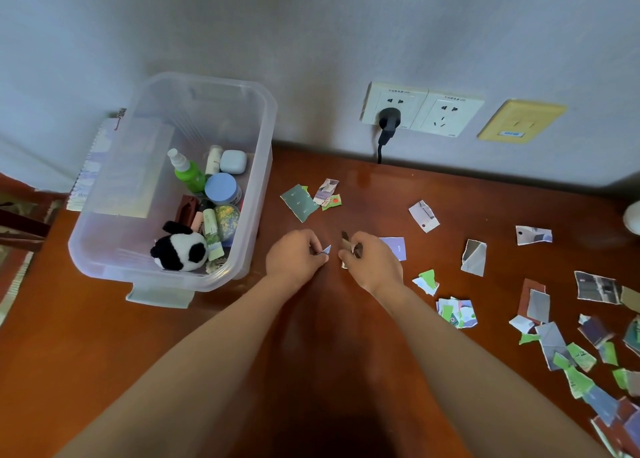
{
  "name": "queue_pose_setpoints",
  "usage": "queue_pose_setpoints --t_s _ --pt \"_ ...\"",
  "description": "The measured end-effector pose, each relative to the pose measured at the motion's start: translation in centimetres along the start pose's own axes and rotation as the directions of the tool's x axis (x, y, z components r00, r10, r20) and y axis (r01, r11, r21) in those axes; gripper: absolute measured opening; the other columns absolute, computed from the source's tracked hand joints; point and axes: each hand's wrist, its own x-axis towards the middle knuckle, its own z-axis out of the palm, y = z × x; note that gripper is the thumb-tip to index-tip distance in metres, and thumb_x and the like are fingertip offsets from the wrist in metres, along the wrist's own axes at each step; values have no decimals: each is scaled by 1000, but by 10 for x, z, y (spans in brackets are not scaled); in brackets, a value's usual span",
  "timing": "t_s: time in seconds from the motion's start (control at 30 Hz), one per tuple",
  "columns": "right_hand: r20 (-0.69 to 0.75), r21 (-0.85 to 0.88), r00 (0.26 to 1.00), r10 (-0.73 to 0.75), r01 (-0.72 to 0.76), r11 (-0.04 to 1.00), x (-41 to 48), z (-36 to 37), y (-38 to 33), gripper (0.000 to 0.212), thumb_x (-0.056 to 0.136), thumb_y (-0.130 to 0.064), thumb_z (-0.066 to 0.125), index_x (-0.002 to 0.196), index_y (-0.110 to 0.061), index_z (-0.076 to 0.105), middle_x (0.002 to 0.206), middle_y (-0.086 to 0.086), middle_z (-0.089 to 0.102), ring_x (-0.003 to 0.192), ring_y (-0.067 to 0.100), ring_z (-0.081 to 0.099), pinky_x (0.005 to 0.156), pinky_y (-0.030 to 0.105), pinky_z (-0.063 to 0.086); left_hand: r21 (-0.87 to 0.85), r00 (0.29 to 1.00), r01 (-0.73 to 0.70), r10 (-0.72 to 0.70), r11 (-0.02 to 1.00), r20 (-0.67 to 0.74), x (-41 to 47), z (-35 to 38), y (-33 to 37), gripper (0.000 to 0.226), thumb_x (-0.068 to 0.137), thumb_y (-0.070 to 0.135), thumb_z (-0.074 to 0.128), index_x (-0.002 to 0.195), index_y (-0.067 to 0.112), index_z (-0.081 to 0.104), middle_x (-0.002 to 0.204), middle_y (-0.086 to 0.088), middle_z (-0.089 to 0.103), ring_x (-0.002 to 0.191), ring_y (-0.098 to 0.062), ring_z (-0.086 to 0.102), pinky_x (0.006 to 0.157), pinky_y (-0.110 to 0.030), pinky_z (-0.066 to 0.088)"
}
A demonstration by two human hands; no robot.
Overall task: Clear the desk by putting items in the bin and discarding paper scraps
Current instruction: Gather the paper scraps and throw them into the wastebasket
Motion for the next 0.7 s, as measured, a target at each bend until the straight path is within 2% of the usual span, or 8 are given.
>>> queue_pose_setpoints --t_s 0.07,0.1,0.17,0.27,0.37,0.5,0.6,0.7 --pt "5 243 995 96 -94 965 0 -3 -1 16 87 -27 61 82 -14 55 72 -3 54 65 15 52 53 27 37 -174 999 38 -37 984 9 -3 1 3 18 77 30 71 69 23 56 75 11 63 74 -9 58 65 -28 45" --pt "32 423 989 147 -146 894 -1 -7 -3 14 86 -20 60 80 -9 54 70 1 54 60 15 50 49 26 36 -328 997 77 -72 942 27 -5 1 5 19 77 25 70 67 21 54 69 10 62 69 -10 57 64 -28 44" --pt "142 731 962 232 -260 631 -5 -17 -4 5 84 -7 55 79 -7 52 72 8 58 55 16 57 43 23 40 -634 976 218 -170 741 138 -8 -2 13 18 81 12 62 69 16 49 64 7 64 56 -11 50 56 -26 38" --pt "295 875 924 245 -364 319 -11 -30 1 13 85 4 50 88 -8 53 78 7 67 61 17 67 54 28 54 -811 897 438 -244 387 368 -10 -8 23 10 85 3 44 88 13 48 76 -6 69 51 -13 48 47 -23 34" --pt "322 917 915 243 -365 159 -14 -36 9 28 83 12 46 96 -11 53 84 10 64 61 18 62 63 32 54 -838 881 471 -193 278 431 -11 -10 30 22 86 -2 36 99 11 48 75 -8 66 56 -16 57 52 -25 45" --pt "282 918 939 198 -324 227 -18 -43 24 42 83 6 60 116 -20 60 95 9 65 77 21 59 73 32 55 -864 906 424 -122 270 406 -13 -8 46 31 81 -12 31 88 12 50 73 -9 60 60 -20 53 59 -28 47" --pt "274 914 943 191 -317 253 -17 -51 31 31 81 4 66 103 -18 61 80 11 58 62 19 56 55 26 48 -851 904 426 -169 307 392 -3 0 59 31 80 -9 34 78 13 56 66 -6 57 52 -17 48 53 -26 42" --pt "177 825 951 255 -284 489 -10 -53 39 23 81 -2 69 84 -18 53 65 3 48 49 16 40 44 21 33 -810 900 436 -201 392 387 4 7 68 19 82 6 45 67 15 51 62 -2 49 49 -14 42 49 -24 35"
